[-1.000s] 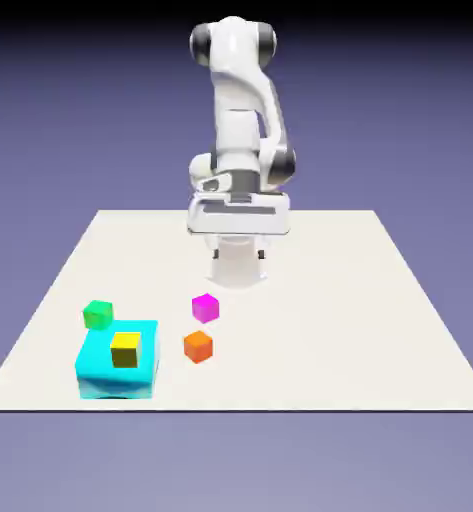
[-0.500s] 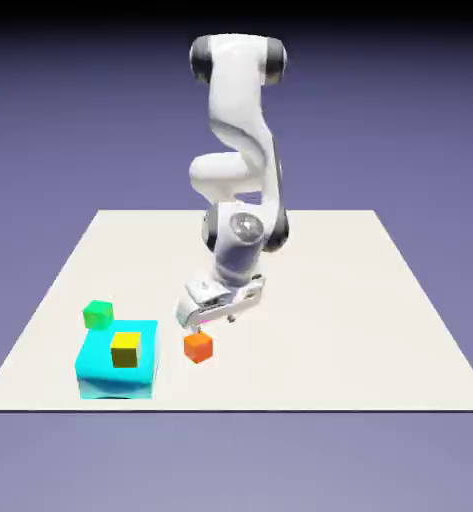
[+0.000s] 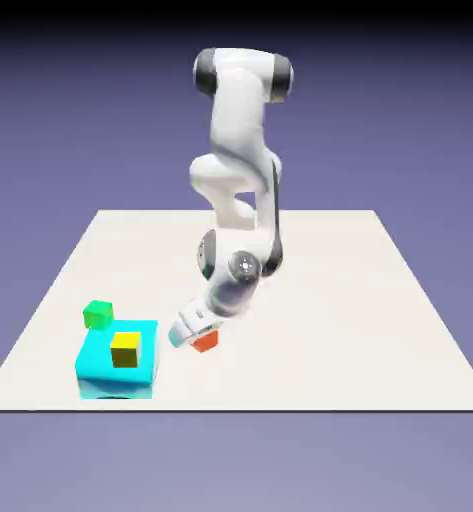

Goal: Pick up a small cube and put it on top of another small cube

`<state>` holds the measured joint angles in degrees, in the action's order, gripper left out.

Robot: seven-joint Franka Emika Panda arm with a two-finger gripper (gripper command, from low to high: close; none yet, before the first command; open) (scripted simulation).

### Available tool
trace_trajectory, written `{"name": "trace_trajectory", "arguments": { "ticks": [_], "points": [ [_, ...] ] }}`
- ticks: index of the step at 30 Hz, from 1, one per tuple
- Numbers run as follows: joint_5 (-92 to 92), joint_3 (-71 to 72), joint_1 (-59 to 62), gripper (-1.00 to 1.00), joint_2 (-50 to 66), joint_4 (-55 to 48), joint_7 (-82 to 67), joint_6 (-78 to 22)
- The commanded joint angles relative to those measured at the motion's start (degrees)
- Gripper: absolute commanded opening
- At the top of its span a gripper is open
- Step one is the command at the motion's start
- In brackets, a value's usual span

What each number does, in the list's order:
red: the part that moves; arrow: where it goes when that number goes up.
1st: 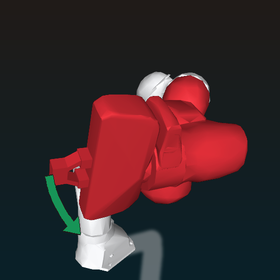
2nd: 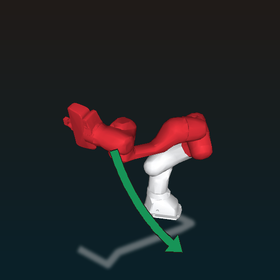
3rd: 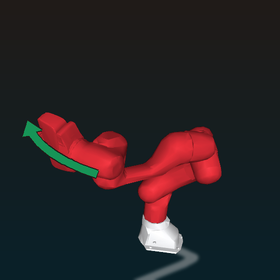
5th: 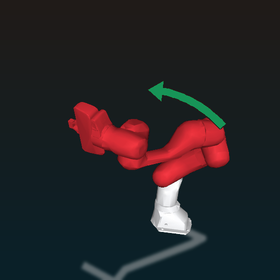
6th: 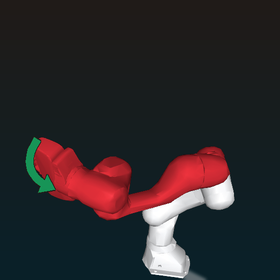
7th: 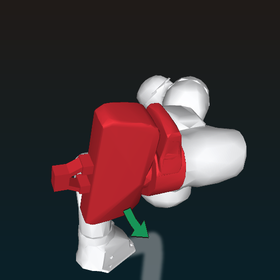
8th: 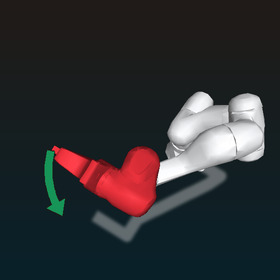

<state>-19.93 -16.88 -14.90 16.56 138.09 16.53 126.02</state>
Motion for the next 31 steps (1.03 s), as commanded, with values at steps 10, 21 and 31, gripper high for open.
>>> {"name": "trace_trajectory", "arguments": {
  "ticks": [10,21,31],
  "points": [
    [7.25,-7.83,0.2,-1.0,6.46,-20.77,-8.34,-14.94],
    [12.99,-16.37,1.62,-1.0,11.41,-40.37,-14.09,-27.57],
    [12.99,-16.37,1.62,1.0,11.41,-40.37,-14.09,-27.57]
  ]
}}
